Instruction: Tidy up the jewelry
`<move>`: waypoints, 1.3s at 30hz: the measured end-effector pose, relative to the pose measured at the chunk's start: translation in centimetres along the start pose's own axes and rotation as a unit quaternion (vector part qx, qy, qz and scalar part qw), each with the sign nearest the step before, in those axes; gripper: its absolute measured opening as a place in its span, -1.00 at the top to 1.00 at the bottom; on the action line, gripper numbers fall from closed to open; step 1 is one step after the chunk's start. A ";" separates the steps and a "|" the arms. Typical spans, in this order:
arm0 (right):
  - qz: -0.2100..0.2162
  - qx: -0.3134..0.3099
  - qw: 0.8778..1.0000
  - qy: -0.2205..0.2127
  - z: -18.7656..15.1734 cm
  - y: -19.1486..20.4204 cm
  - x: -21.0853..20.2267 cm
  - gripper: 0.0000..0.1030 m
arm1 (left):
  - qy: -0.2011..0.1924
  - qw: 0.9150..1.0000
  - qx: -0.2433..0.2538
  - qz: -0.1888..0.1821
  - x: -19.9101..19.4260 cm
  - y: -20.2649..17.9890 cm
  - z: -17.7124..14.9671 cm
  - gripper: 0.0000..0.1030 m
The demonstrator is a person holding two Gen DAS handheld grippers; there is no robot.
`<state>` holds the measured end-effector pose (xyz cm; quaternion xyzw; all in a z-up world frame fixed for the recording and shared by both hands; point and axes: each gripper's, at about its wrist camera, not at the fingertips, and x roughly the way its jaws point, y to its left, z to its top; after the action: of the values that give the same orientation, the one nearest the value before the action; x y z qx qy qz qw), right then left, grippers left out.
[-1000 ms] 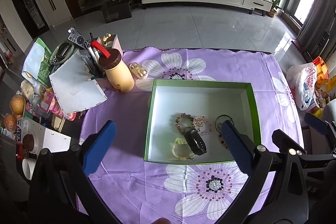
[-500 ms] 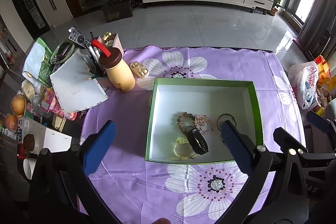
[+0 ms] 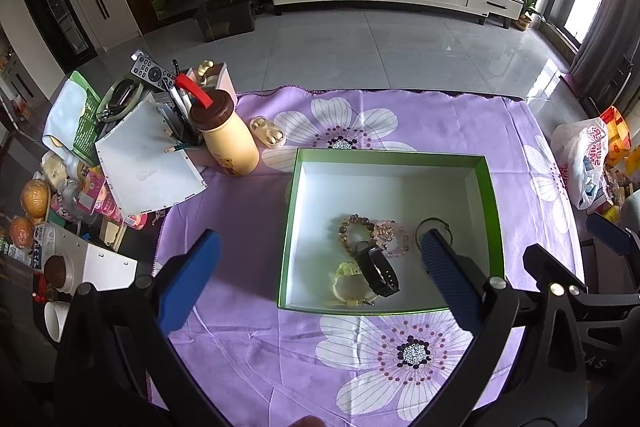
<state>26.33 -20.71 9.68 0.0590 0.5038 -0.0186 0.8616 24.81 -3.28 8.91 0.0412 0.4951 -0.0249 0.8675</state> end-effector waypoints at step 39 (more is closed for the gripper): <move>-0.007 0.003 1.000 -0.001 -0.1 -0.4 0.7 -0.97 | -0.003 1.000 0.003 0.006 0.3 -0.6 0.1 -0.96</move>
<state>26.54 -21.08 9.02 0.0581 0.5036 -0.0267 0.8616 24.96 -3.90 8.68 0.0468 0.4925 -0.0207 0.8688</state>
